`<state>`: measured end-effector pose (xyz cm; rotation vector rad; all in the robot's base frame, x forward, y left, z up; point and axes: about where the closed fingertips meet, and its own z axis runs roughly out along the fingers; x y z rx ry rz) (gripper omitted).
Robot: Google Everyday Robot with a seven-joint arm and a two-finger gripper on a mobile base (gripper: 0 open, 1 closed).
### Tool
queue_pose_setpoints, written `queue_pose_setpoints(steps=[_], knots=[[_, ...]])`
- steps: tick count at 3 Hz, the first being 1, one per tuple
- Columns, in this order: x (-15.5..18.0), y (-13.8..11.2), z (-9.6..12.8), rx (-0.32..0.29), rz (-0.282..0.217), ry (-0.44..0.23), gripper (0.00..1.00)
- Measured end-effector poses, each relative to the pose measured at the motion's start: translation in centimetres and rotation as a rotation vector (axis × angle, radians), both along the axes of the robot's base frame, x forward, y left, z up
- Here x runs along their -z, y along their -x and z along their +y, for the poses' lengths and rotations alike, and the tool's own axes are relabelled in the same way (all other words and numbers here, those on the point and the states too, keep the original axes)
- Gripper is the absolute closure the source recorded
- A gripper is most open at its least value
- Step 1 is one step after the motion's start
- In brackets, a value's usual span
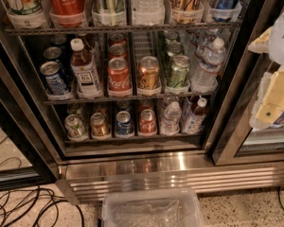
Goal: Pick blue plastic bottle from middle shelf of fridge
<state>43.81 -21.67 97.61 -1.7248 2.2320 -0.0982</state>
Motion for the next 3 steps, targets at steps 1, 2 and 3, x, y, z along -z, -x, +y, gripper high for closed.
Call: queue_pose_setpoints(steps=[1, 2, 3], knots=[[0.0, 0.0, 0.0, 0.0, 0.0, -0.001, 0.0], [0.5, -0.6, 0.8, 0.037, -0.037, -0.079, 0.0], [2.6, -1.1, 3.7, 0.101, -0.068, -0.23, 0.0]])
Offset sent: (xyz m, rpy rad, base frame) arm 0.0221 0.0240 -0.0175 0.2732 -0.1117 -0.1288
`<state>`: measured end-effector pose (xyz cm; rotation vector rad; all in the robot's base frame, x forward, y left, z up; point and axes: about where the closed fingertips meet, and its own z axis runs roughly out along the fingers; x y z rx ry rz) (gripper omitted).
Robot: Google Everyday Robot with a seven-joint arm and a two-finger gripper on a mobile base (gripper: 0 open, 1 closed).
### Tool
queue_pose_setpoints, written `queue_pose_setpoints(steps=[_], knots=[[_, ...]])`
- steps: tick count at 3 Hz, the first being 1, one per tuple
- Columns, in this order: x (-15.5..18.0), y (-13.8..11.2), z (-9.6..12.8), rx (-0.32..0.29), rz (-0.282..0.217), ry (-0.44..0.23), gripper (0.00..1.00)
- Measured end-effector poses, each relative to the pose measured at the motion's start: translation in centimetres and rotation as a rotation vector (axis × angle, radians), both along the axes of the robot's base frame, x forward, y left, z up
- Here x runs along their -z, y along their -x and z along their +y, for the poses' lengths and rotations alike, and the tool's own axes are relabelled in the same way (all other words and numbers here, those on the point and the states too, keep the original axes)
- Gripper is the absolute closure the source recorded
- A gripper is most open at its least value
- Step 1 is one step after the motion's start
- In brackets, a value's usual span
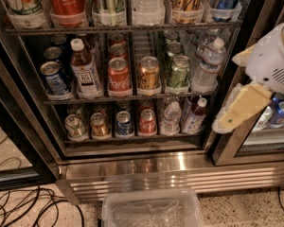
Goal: Pick blue plastic bottle from middle shelf of fridge
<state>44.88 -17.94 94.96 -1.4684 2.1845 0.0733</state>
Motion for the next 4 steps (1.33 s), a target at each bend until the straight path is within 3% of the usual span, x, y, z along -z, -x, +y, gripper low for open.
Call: queue_pose_setpoints(steps=[1, 2, 3, 4], knots=[[2.8, -1.6, 4.1, 0.023, -0.018, -0.149, 0.0], [4.2, -3.6, 8.7, -0.053, -0.022, -0.268, 0.0], [4.2, -3.6, 8.7, -0.053, -0.022, -0.268, 0.0], [4.0, -3.9, 10.5, -0.034, -0.064, -0.317, 0.0]])
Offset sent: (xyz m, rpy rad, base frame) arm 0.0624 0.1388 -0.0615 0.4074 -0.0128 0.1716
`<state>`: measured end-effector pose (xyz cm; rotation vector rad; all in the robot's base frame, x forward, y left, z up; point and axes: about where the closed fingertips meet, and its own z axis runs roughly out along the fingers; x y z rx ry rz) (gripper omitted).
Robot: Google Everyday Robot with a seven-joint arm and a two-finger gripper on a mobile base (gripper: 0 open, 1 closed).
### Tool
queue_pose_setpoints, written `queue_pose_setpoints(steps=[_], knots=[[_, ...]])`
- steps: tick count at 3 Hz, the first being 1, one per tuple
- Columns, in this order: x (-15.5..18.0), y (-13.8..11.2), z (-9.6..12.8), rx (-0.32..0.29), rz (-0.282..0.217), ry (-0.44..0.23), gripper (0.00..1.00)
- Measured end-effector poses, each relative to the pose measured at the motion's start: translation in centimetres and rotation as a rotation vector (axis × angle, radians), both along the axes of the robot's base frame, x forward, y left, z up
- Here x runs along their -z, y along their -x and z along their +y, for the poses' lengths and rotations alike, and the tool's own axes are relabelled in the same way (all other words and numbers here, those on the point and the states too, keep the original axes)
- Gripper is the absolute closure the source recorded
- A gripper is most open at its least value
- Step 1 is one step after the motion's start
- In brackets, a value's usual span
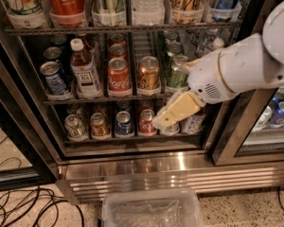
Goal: Pick blue plastic bottle from middle shelf of fridge
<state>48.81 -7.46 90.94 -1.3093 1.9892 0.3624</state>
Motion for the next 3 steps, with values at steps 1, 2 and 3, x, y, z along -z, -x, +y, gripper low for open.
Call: queue_pose_setpoints(steps=[1, 2, 3], knots=[[1.1, 1.1, 4.3, 0.017, -0.044, -0.107, 0.0], [2.4, 1.1, 9.2, 0.02, -0.093, -0.174, 0.0], [2.5, -0.7, 13.2, 0.02, -0.173, -0.265, 0.0]])
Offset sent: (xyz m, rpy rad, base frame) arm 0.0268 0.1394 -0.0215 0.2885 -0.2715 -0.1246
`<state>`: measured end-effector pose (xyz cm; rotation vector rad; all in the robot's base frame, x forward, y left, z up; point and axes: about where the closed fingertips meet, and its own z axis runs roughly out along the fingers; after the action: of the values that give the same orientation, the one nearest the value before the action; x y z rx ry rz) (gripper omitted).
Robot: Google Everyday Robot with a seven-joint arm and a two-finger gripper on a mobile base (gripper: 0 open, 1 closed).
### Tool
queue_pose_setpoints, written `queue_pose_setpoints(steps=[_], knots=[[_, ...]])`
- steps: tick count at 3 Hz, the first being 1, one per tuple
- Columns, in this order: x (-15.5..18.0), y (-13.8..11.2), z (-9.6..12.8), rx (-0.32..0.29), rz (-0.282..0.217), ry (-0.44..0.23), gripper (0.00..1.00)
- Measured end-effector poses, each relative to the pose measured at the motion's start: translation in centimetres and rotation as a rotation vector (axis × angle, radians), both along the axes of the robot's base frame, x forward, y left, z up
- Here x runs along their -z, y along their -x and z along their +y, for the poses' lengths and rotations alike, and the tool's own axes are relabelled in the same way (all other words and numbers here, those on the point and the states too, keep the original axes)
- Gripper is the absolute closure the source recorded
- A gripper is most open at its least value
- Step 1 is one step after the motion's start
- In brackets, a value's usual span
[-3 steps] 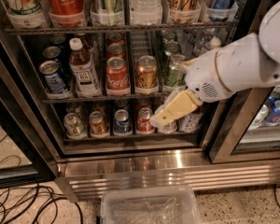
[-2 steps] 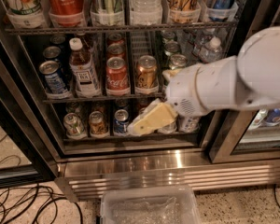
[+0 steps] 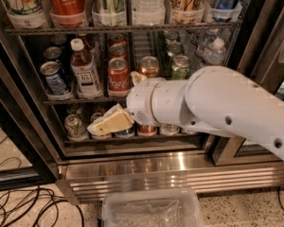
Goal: Pick blue plastic bottle from middle shelf of fridge
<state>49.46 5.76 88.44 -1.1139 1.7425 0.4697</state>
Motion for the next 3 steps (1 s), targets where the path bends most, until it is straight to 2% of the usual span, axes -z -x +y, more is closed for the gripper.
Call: queue_pose_setpoints(steps=[1, 2, 3], knots=[[-1.1, -1.0, 0.6, 0.029, -0.057, -0.01, 0.0], [-0.9, -1.2, 1.6, 0.034, -0.072, -0.016, 0.0], [1.3, -0.7, 2.9, 0.091, -0.068, -0.067, 0.0]])
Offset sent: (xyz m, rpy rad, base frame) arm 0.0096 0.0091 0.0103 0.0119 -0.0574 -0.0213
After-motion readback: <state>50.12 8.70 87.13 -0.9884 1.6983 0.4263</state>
